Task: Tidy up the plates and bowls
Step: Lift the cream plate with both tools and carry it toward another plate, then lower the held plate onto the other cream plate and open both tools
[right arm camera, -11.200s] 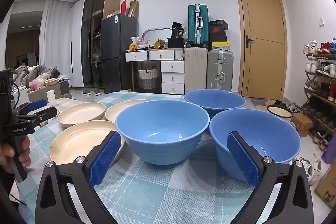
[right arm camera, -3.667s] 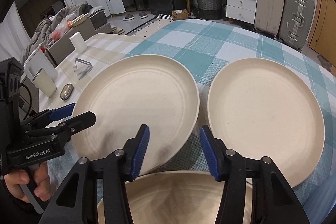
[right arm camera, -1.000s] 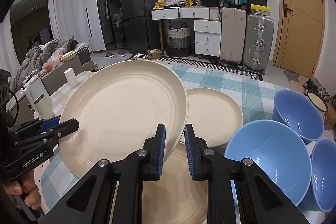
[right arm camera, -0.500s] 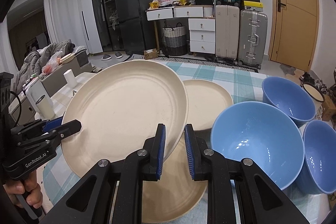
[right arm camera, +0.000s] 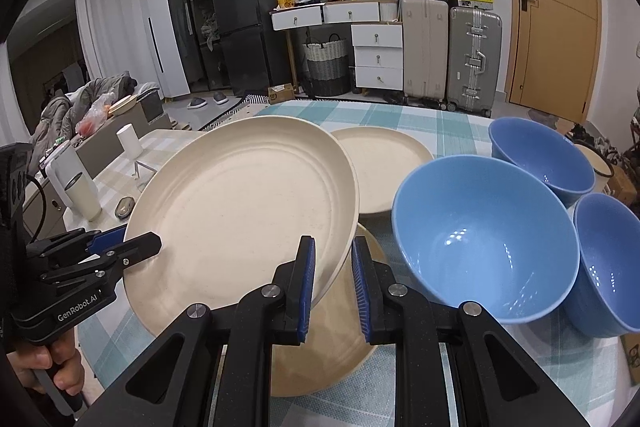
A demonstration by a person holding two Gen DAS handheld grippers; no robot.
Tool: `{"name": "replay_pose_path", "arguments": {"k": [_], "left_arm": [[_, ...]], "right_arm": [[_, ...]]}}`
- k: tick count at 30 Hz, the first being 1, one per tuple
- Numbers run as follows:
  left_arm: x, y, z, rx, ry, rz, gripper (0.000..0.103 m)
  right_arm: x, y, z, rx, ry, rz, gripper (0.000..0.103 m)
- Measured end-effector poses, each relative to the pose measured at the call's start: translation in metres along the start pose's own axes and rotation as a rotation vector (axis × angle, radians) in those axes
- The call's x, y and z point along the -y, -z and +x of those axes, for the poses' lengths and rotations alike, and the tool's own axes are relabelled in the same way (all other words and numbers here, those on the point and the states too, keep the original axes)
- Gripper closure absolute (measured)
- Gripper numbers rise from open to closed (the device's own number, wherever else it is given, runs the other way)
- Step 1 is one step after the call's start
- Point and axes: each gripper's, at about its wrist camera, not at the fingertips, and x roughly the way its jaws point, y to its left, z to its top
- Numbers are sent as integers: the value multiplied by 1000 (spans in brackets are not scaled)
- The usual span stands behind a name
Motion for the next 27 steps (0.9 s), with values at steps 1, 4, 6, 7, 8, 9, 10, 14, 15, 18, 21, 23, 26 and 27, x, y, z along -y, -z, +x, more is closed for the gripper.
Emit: {"name": "replay_pose_path", "arguments": {"k": [1,4,6,7,8,9,10,14,15,18,21,23,26,27], "left_arm": [[0,1,3,-4,-1,2,79],[-1,3,8,-12,0,9,79],[0,6,12,-17,3,14,79],[0,7,14,-21,5,15,79],[0,8,16,-25,7,16,79],[0,9,18,-29,8,17,79],[0,10,21,-33,9,18,79],[0,14,29,-46,11,24,79],[0,14,31,-49,12,26,79],[0,16,35,-52,10,34,79],[0,18,38,-56,7,36,79],[-2,19,42,-61,5,36,79],[-3,21,45,-67,4,36,79],[-3,22,47,-69,2,37,79]], "right_arm": [[1,2,0,-4,1,3,84],[4,6,1,-10,2,15,84],[6,8,2,-13,2,21,84],[7,10,2,-15,2,24,84],[7,10,2,-16,2,25,84],[8,12,2,-18,1,28,84],[7,12,2,-18,2,29,84],[6,17,2,-23,7,30,84],[6,18,2,-24,9,32,84],[6,20,4,-27,17,35,84],[7,22,6,-34,20,39,84],[7,24,8,-40,20,39,84],[7,28,10,-48,20,41,84],[7,29,11,-50,20,41,84]]}}
